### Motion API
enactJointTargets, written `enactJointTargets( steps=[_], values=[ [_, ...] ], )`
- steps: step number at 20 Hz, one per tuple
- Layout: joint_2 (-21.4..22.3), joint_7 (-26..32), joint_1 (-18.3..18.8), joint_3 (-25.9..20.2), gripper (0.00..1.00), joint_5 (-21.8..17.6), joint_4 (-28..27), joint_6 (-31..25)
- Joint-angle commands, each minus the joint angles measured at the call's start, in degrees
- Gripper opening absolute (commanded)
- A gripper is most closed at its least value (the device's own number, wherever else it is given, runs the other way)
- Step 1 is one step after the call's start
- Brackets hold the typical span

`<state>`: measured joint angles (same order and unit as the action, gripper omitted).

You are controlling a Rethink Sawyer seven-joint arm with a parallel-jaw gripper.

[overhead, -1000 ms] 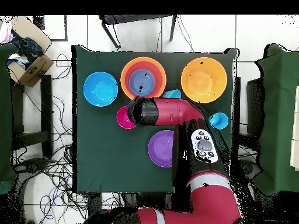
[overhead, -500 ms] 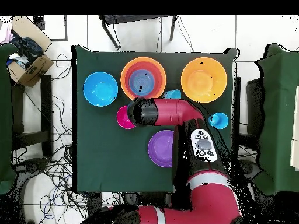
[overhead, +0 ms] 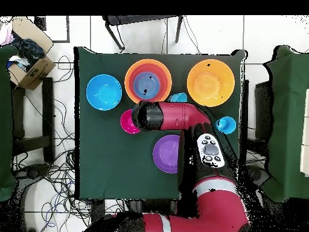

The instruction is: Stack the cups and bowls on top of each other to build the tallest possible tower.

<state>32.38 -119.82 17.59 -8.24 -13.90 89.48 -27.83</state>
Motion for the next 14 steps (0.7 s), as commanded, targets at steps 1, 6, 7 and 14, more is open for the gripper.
enactJointTargets(
  steps=[1, 6, 7, 14],
  values=[
    [-4.0, 4.6, 0.4, -2.9, 1.0, -5.0, 1.5, -0.9],
    [-5.5, 4.2, 0.9, -2.8, 1.0, -6.1, 2.1, 1.9],
    [-5.6, 4.1, 0.9, -2.9, 1.0, -6.2, 2.1, 2.0],
    [-6.1, 4.0, 1.5, -3.4, 1.0, -7.4, 2.9, 3.0]
  ],
)
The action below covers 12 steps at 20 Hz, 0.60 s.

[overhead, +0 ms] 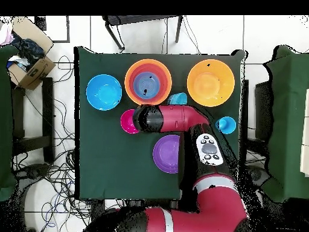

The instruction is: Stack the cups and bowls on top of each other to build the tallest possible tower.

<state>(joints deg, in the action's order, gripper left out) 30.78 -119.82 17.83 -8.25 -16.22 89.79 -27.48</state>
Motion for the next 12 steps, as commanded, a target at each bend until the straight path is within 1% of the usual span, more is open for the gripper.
enactJointTargets(
  steps=[1, 12],
  values=[
    [-4.5, 4.0, 1.3, -3.5, 1.0, -5.2, 2.5, 2.7],
    [-5.2, 3.2, 1.6, -3.7, 1.0, -6.5, 2.5, 3.6]
  ],
)
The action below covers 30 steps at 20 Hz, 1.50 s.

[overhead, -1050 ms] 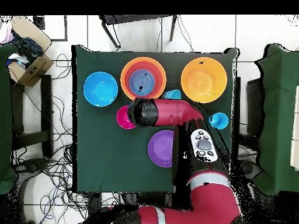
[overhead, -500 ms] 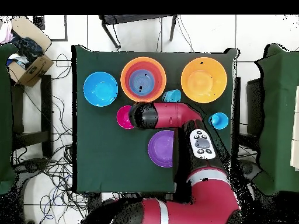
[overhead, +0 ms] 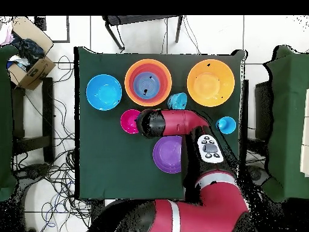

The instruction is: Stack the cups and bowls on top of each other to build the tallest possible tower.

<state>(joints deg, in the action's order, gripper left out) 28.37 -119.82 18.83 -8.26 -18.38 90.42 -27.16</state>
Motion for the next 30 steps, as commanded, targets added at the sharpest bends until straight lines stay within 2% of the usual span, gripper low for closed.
enactJointTargets(
  steps=[1, 15, 16, 27, 30],
  values=[
    [-2.8, 3.2, 0.6, -3.7, 1.0, -4.4, 1.8, 3.2],
    [-2.9, 3.0, 0.9, -4.0, 1.0, -5.4, 2.0, 4.7],
    [-2.8, 3.0, 0.9, -3.9, 0.0, -5.5, 2.0, 4.9],
    [-2.7, 2.3, -0.5, -2.5, 0.0, -6.8, 1.4, 5.0],
    [-2.8, 2.5, -0.2, -2.9, 0.0, -5.6, 1.1, 2.1]
  ],
)
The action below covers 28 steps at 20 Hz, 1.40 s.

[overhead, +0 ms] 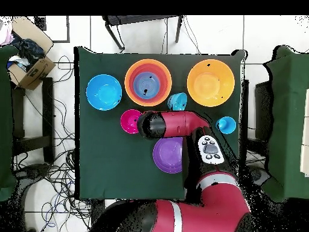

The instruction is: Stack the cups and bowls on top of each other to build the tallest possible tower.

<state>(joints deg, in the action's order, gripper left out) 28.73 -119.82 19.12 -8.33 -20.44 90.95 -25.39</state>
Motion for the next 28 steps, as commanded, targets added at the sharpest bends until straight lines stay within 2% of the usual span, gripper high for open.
enactJointTargets(
  steps=[1, 4, 8, 12, 15, 21, 28],
  values=[
    [-2.8, 2.3, -0.4, -3.0, 0.0, -3.0, 0.7, -0.4],
    [-1.2, 2.3, 0.1, -3.5, 0.0, -1.5, 1.1, -2.8],
    [5.5, 3.4, 0.6, -4.5, 0.0, 1.1, 3.8, -8.4],
    [9.9, 3.9, 1.0, -5.4, 0.0, 3.3, 5.2, -12.8],
    [11.6, 4.4, 0.9, -5.8, 0.0, 4.4, 5.0, -15.8],
    [13.9, 4.2, 0.1, -5.8, 0.0, 5.2, 4.3, -18.1],
    [13.8, 3.2, -1.4, -6.8, 0.0, 7.6, -1.8, -23.4]
  ],
)
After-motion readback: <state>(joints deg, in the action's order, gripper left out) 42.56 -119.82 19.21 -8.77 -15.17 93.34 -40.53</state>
